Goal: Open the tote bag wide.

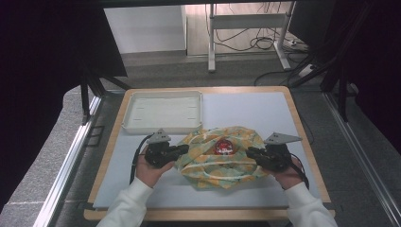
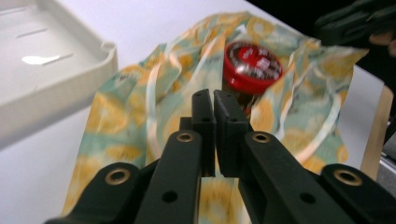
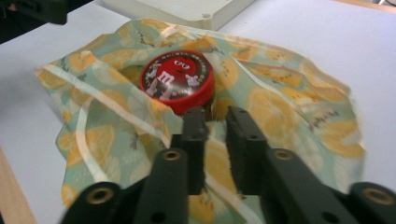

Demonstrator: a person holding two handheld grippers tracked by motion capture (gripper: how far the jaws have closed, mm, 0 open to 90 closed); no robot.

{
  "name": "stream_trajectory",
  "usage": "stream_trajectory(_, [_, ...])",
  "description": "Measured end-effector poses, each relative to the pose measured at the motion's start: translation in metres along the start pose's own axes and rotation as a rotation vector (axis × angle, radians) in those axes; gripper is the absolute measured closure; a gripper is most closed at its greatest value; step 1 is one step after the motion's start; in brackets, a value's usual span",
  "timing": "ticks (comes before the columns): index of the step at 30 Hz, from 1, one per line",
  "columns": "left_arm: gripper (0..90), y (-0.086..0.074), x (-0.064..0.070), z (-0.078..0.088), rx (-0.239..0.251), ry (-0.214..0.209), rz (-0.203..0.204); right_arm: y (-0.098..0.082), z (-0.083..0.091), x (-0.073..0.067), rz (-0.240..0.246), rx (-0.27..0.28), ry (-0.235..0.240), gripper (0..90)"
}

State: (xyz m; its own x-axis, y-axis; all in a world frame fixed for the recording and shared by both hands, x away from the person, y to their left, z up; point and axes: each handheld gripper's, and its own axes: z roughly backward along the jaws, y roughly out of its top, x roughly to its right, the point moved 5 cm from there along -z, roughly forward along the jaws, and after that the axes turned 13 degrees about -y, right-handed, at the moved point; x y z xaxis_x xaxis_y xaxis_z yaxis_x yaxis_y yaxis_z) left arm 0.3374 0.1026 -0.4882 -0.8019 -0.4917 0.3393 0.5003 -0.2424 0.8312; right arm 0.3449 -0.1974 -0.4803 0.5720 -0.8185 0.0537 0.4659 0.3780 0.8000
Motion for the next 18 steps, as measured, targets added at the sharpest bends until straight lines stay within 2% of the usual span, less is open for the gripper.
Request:
stream_trajectory(3, [90.0, 0.011, -0.001, -0.013, -0.011, -0.017, -0.012, 0.004, -0.008, -0.003, -0.020, -0.004, 0.003, 86.6])
stream_trajectory(5, [90.0, 0.013, -0.003, -0.022, -0.025, -0.030, -0.015, 0.006, -0.013, -0.006, -0.022, -0.007, 0.003, 88.5])
stream_trajectory(8, [90.0, 0.011, -0.004, -0.036, -0.059, -0.043, -0.022, 0.005, -0.018, -0.011, -0.007, -0.021, 0.011, 88.6])
stream_trajectory(13, [90.0, 0.009, -0.005, -0.049, -0.092, -0.065, -0.017, 0.004, -0.019, -0.012, 0.009, -0.023, 0.016, 88.6])
stream_trajectory(18, [90.0, 0.006, -0.004, -0.064, -0.156, -0.083, -0.017, 0.002, -0.024, -0.015, 0.024, -0.033, 0.016, 88.7])
